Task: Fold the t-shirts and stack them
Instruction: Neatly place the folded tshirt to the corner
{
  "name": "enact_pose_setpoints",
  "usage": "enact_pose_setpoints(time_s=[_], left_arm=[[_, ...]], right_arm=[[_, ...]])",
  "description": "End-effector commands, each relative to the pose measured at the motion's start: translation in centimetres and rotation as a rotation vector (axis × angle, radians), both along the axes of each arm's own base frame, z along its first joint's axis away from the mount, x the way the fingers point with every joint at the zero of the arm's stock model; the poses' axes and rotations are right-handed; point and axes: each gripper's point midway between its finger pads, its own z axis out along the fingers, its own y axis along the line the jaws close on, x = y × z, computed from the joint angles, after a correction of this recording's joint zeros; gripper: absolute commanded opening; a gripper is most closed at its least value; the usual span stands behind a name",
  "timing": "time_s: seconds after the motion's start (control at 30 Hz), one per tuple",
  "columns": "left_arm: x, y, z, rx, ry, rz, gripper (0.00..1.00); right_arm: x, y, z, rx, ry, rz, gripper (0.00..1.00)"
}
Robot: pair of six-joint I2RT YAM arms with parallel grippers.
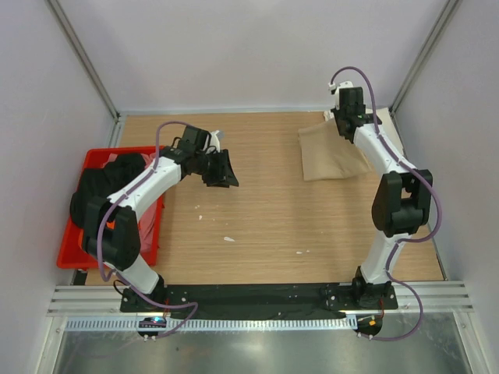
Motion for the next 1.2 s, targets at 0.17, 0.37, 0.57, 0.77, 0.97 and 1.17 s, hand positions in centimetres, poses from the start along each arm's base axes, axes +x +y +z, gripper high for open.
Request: enact_pose_setpoints(time_s=[0.17, 0.37, 0.57, 0.77, 0.97, 1.17], left_arm=[[-0.5, -0.4, 1.9, -0.040, -0.046, -0.041, 0.42], [-0.6, -0.6, 1.8, -0.044, -0.046, -0.043, 0.42], [-0.7, -0.7, 1.9, -0.043, -0.051, -0.046, 0.42], [-0.6, -0.7, 1.8, -0.040, -0.050, -0.043, 0.42], [-0.4, -0.7, 2.0, -0.041, -0.056, -0.037, 0.42], [-0.5, -0.9, 2.0, -0.053, -0.048, -0.040, 0.42]], right_arm=[[2.8, -4.3, 6.3, -0.093, -0.166, -0.066, 0.01], [5.1, -5.5, 7.3, -0.079, -0.221, -0.045, 0.01], [6.7, -8.3, 7.7, -0.095, -0.247, -0.068, 0.01], [7.6, -8.7, 8.0, -0.097, -0.262, -0.076, 0.01], [6.3, -8.7, 10.6, -0.093, -0.325, -0.083, 0.01], [5.6, -8.7, 12.0, -0.105, -0.340, -0.085, 0.01]])
